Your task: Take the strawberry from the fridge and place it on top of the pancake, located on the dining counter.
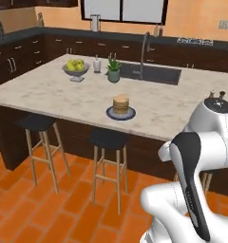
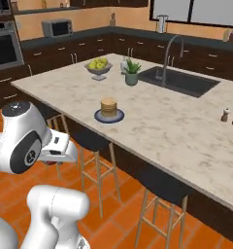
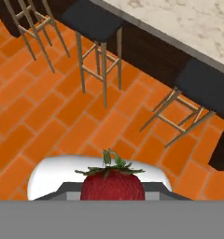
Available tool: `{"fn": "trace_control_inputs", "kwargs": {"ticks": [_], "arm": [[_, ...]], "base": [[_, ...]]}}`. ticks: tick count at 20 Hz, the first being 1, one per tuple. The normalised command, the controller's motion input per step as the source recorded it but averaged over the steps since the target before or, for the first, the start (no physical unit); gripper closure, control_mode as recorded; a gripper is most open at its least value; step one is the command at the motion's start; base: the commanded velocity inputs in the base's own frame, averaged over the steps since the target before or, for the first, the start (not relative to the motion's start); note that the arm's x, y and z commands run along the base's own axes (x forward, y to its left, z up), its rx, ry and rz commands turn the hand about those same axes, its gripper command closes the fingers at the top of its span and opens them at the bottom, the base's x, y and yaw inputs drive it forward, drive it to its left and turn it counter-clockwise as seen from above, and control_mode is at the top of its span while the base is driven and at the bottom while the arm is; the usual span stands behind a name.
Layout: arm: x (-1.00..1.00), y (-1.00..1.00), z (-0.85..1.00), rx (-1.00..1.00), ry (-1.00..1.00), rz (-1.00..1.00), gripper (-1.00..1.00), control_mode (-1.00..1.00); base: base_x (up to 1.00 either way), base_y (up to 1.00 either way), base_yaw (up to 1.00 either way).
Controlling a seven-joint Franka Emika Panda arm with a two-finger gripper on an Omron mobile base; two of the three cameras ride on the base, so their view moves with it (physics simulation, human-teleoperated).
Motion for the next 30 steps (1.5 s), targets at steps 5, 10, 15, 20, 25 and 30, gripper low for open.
{"fn": "trace_control_inputs", "kwargs": {"ticks": [5,10,15,20,25,30], "arm": [[0.0,0.0,0.0,0.0,0.0,0.0,1.0,1.0],[0.0,0.0,0.0,0.0,0.0,0.0,1.0,1.0],[0.0,0.0,0.0,0.0,0.0,0.0,1.0,1.0],[0.0,0.0,0.0,0.0,0.0,0.0,1.0,1.0],[0.0,0.0,0.0,0.0,0.0,0.0,1.0,1.0],[0.0,0.0,0.0,0.0,0.0,0.0,1.0,1.0]], "base": [[0.76,0.89,-0.59],[0.66,0.87,-0.39],[0.27,0.49,-0.53],[0.0,0.25,-0.63],[0.24,0.33,-0.11],[0.44,0.46,0.0]]}}
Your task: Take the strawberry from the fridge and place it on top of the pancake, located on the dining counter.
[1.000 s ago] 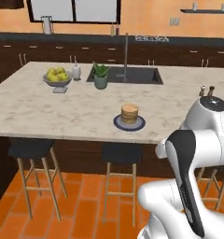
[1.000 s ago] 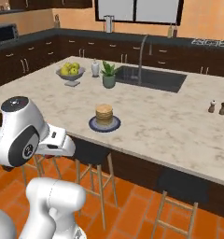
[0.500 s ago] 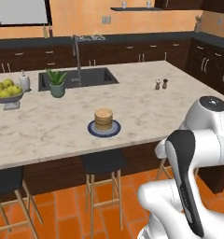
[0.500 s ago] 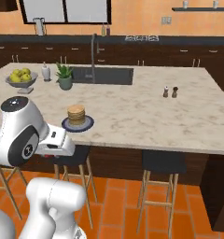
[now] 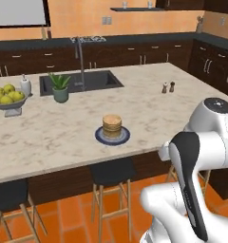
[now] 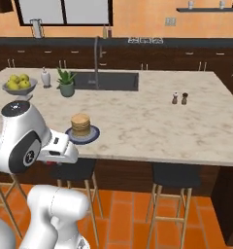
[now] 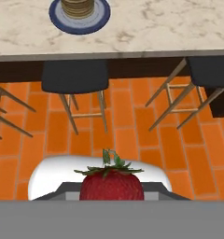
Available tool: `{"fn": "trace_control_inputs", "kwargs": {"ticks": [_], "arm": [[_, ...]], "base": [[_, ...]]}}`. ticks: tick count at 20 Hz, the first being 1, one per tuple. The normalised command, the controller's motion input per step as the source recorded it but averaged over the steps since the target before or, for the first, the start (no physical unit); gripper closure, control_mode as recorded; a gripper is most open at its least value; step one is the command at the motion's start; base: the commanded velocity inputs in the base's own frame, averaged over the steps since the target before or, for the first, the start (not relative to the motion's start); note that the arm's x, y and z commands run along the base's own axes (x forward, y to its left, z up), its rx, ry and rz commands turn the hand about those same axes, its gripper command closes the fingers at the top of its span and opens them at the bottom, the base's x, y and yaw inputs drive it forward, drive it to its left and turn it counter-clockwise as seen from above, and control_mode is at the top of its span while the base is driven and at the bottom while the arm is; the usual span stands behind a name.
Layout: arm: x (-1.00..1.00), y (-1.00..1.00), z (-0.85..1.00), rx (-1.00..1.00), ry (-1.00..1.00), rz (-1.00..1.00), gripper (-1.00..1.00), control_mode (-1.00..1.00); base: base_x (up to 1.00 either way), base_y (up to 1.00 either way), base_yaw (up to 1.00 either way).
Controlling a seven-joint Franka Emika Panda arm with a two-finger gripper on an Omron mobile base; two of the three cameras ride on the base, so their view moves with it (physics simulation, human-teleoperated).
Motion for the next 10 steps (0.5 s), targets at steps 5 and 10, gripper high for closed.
{"fn": "trace_control_inputs", "kwargs": {"ticks": [5,10], "arm": [[0.0,0.0,0.0,0.0,0.0,0.0,1.0,1.0],[0.0,0.0,0.0,0.0,0.0,0.0,1.0,1.0]], "base": [[0.26,0.43,0.0],[0.4,0.38,0.0]]}}
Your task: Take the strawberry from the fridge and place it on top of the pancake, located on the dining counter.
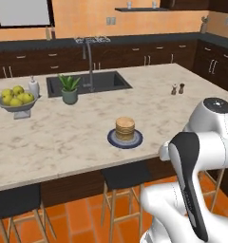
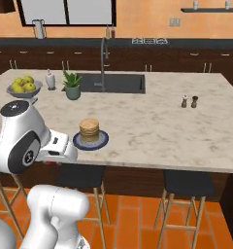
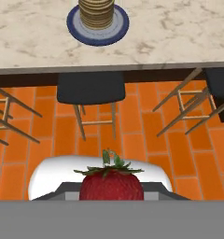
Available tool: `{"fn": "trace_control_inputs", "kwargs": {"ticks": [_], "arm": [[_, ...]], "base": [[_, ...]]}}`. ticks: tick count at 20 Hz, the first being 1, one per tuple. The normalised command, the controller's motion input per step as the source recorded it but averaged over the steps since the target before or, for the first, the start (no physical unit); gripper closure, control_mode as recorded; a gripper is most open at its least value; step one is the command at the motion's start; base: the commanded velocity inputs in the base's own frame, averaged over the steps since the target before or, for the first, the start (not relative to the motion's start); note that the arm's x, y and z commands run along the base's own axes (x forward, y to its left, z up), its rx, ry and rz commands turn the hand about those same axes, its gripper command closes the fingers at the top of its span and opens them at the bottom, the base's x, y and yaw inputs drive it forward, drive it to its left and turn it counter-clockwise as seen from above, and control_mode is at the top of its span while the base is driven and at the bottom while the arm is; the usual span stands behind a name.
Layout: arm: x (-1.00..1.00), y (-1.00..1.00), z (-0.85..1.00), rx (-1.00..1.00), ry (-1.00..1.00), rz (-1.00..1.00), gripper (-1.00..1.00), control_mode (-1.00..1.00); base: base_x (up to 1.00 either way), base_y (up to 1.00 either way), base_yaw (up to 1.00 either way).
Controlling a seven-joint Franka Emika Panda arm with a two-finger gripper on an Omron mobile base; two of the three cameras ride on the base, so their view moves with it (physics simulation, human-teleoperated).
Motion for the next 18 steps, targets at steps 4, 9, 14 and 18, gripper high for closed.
{"fn": "trace_control_inputs", "kwargs": {"ticks": [4,9,14,18], "arm": [[0.0,0.0,0.0,0.0,0.0,0.0,1.0,1.0],[0.0,0.0,0.0,0.0,0.0,0.0,1.0,1.0],[0.0,0.0,0.0,0.0,0.0,0.0,1.0,1.0],[0.0,0.0,0.0,0.0,0.0,0.0,1.0,1.0]], "base": [[0.53,0.26,0.0],[0.54,0.37,0.0],[0.24,0.51,0.0],[0.43,0.11,0.01]]}}
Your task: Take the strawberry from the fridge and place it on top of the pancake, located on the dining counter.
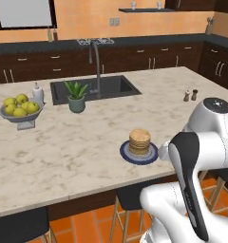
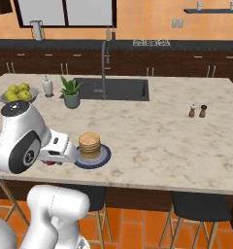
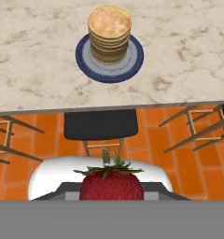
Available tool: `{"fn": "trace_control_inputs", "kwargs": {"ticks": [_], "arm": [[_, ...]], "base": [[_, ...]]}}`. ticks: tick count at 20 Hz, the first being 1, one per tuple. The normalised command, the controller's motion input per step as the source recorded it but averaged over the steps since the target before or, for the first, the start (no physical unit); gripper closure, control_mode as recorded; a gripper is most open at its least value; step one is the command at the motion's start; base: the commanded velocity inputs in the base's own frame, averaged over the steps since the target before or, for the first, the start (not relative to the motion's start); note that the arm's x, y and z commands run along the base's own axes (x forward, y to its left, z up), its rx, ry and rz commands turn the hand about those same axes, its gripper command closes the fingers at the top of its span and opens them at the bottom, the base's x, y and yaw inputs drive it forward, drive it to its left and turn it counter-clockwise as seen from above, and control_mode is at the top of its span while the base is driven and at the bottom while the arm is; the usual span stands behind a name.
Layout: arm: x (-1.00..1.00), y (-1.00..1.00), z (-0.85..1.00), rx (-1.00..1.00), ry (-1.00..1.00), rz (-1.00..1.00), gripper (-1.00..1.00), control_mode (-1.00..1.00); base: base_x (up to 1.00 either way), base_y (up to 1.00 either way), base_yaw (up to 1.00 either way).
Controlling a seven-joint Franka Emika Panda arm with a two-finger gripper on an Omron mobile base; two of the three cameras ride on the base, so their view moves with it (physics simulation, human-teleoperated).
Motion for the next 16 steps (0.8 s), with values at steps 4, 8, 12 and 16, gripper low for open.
{"fn": "trace_control_inputs", "kwargs": {"ticks": [4,8,12,16], "arm": [[0.61,0.01,0.06,0.0,0.05,0.03,1.0,-1.0],[1.0,0.0,0.13,-0.01,0.19,0.06,1.0,-1.0],[0.93,0.23,0.09,-0.02,0.05,0.01,1.0,-1.0],[1.0,0.26,-0.19,0.0,0.03,0.03,1.0,-1.0]], "base": [[0.13,0.0,0.0],[0.0,0.0,0.0],[0.0,0.0,0.0],[0.0,0.0,0.0]]}}
